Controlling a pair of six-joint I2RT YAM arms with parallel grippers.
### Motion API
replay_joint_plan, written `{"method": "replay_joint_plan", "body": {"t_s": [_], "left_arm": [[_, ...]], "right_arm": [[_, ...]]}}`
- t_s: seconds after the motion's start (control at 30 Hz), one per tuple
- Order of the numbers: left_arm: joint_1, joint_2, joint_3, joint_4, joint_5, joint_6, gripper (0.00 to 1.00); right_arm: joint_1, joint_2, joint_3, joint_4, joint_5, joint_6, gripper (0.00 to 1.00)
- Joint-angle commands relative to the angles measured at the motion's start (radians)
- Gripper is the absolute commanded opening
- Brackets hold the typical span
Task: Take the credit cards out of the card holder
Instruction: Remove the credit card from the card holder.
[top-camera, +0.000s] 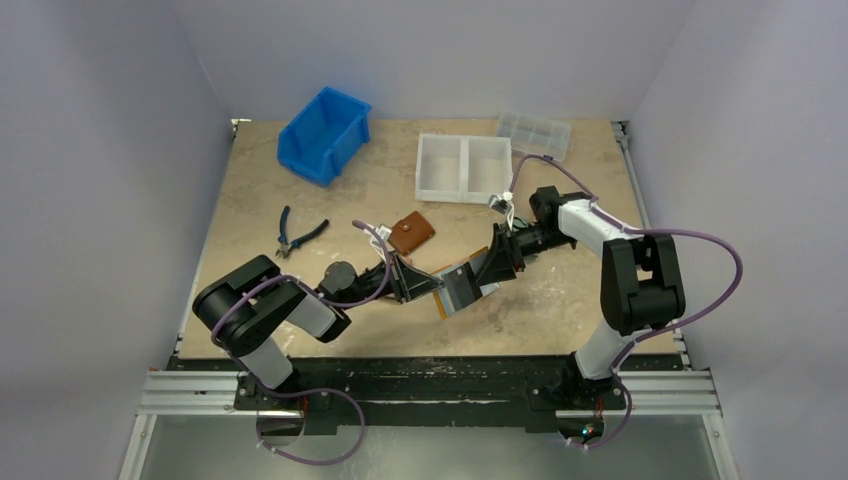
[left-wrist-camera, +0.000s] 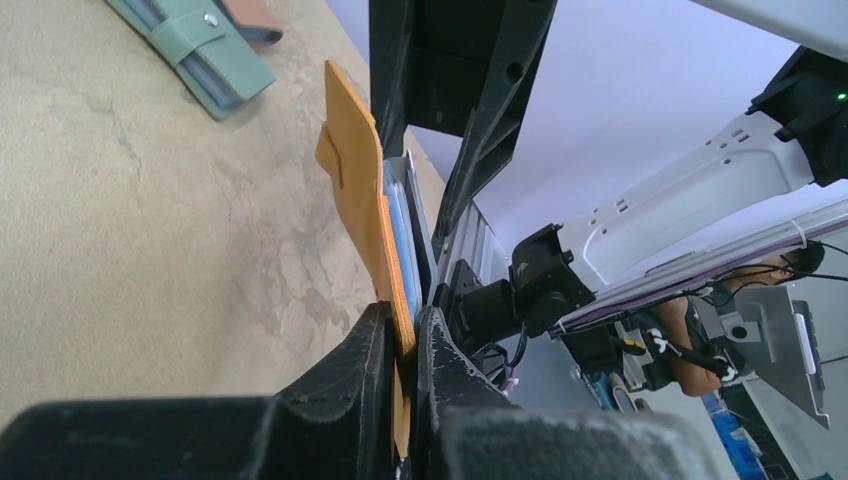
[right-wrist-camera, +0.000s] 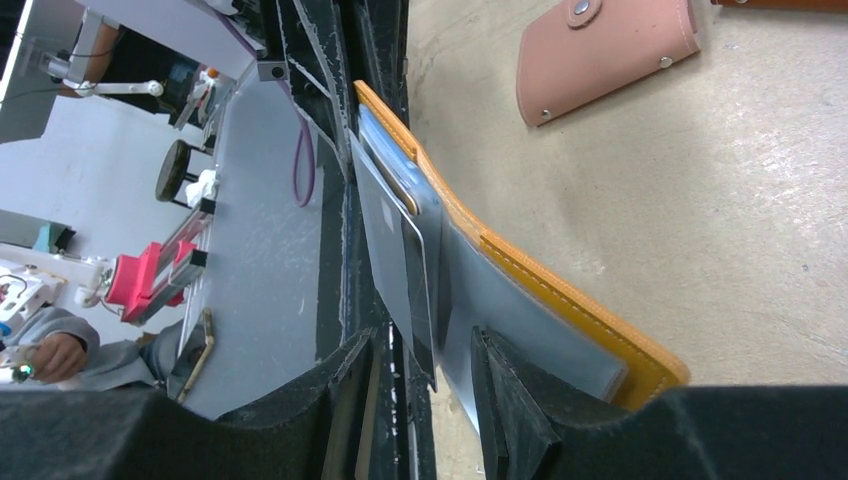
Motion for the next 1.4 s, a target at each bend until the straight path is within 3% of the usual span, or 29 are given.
{"method": "replay_joint_plan", "body": {"t_s": [0.0,0.4,0.47,0.63,0.73,1.13,1.37], "left_arm": [[-0.013,-0.064,0.056,0.192,-0.006,0.008,0.0],[-0.047,-0.112,0.101,0.075,-0.032,0.054,0.0],[-0.049,-0.112,0.103,0.063,-0.038,0.061,0.0],[-0.048,-0.13,0.094,0.018,-0.061,0.08,0.0],[-0.032,-0.147,0.073,-0.034,-0.085,0.09,0.0],[0.016,-0.08,-0.016,0.09,-0.069,0.03,0.0],[0.037,-0.048,-0.029,0.137,-0.042,0.019,0.0]], "right_arm": [[0.011,-0.001,0.012,0.032,-0.017,0.024,0.47],[0.012,-0.01,0.009,0.045,-0.056,0.061,0.45],[0.012,-0.013,0.009,0.044,-0.063,0.062,0.4],[0.011,-0.009,0.014,0.047,-0.082,0.063,0.1],[0.01,-0.008,0.018,0.049,-0.084,0.056,0.0],[0.002,-0.023,0.0,0.181,0.057,0.185,0.0],[-0.01,-0.04,0.01,0.178,0.1,0.181,0.0]]}}
